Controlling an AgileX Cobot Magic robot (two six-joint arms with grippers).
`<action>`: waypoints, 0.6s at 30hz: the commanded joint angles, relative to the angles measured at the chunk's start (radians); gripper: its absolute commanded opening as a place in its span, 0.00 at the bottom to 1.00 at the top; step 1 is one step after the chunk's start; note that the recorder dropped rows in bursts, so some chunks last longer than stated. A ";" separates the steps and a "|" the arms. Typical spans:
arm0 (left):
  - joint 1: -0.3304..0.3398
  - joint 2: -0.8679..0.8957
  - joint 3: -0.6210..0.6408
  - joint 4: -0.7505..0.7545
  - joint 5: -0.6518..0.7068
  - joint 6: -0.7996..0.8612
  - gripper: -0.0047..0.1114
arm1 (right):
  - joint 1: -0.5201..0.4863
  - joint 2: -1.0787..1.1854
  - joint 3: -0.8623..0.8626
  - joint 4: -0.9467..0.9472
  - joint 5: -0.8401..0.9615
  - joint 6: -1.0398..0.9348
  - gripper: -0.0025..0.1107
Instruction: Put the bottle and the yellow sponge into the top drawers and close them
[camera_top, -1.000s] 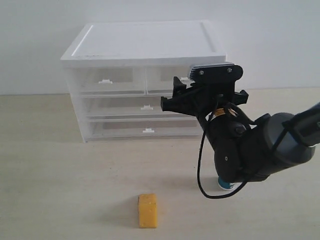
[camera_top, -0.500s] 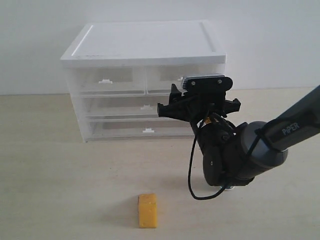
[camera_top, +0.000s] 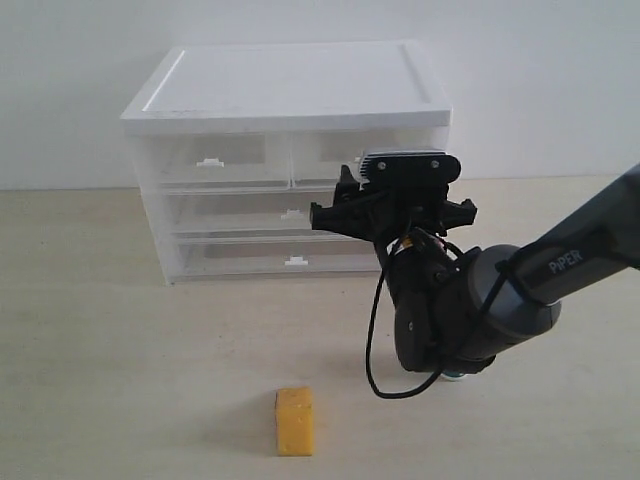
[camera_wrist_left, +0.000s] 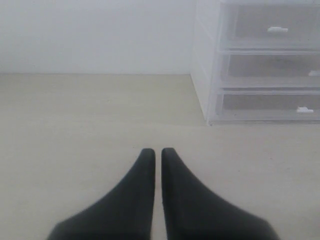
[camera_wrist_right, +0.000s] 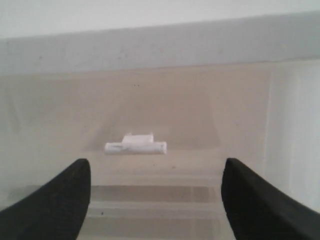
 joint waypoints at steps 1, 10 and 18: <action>0.002 -0.003 0.004 0.002 -0.006 -0.008 0.08 | 0.035 0.000 -0.031 -0.018 0.011 -0.041 0.62; 0.002 -0.003 0.004 0.002 -0.004 -0.008 0.08 | 0.083 0.000 -0.031 0.145 0.000 -0.122 0.62; 0.002 -0.003 0.004 0.002 -0.004 -0.008 0.08 | 0.083 -0.007 -0.031 0.147 -0.062 -0.126 0.62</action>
